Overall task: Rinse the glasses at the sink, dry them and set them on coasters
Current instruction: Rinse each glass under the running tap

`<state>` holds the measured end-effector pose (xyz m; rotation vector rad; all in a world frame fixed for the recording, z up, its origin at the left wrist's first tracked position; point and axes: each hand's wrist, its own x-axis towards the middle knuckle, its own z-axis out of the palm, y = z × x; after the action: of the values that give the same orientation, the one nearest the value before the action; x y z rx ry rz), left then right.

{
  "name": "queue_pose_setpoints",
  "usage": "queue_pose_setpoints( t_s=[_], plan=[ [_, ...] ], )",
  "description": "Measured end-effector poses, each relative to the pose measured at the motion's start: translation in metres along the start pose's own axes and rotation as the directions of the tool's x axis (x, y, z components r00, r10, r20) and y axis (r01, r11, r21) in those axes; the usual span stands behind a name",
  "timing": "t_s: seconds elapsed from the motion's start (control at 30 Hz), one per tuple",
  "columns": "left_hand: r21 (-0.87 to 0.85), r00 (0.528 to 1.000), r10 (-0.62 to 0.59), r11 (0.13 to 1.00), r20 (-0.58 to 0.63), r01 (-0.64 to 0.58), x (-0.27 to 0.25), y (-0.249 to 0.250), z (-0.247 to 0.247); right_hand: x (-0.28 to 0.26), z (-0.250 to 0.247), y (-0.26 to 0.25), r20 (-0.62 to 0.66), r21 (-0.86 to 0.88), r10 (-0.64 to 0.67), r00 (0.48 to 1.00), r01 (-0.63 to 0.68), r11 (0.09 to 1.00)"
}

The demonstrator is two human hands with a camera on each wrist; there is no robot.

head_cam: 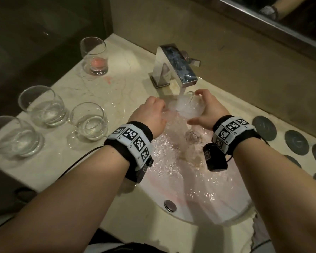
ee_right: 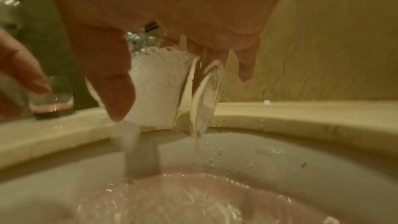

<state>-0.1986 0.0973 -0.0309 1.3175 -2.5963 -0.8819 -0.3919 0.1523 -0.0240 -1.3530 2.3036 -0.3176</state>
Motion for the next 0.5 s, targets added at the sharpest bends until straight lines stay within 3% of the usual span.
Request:
queue_pose_setpoints(
  t_s=[0.07, 0.13, 0.2, 0.23, 0.3, 0.4, 0.43, 0.5],
  plan=[
    [-0.014, 1.000, -0.004, 1.000, 0.004, 0.004, 0.000, 0.002, 0.000, -0.008, -0.008, 0.002, 0.062, -0.303, -0.052, 0.997, 0.068, 0.951],
    [-0.022, 1.000, 0.004, 1.000, -0.005, -0.004, 0.000, 0.005, 0.002, -0.014, -0.013, 0.002, 0.134, -0.610, -0.097, 0.986, 0.159, 0.776],
    [-0.058, 1.000, -0.014, 0.998, -0.003, 0.014, 0.000, 0.006, 0.004, -0.018, -0.016, 0.003, 0.164, -0.754, -0.102, 0.981, 0.191, 0.629],
    [-0.097, 0.999, -0.034, 0.995, 0.003, 0.035, 0.001, 0.006, 0.006, -0.020, -0.018, 0.004, 0.162, -0.771, -0.095, 0.982, 0.186, 0.609],
    [-0.195, 0.998, -0.066, 0.979, 0.003, 0.066, 0.001, 0.006, 0.009, -0.022, -0.022, 0.005, 0.148, -0.702, -0.068, 0.987, 0.154, 0.695],
    [-0.337, 0.998, -0.067, 0.940, -0.018, 0.057, 0.002, 0.006, 0.013, -0.016, -0.017, 0.007, 0.142, -0.239, 0.028, 0.990, 0.007, 0.971],
    [-0.380, 0.998, -0.061, 0.923, -0.009, 0.053, 0.003, 0.008, 0.014, -0.013, -0.013, 0.006, 0.150, -0.072, 0.052, 0.987, -0.042, 0.997],
    [-0.462, 0.999, -0.051, 0.886, 0.010, 0.050, 0.006, 0.011, 0.018, -0.008, -0.005, 0.002, 0.176, 0.090, 0.060, 0.983, -0.076, 0.993]
  ],
)
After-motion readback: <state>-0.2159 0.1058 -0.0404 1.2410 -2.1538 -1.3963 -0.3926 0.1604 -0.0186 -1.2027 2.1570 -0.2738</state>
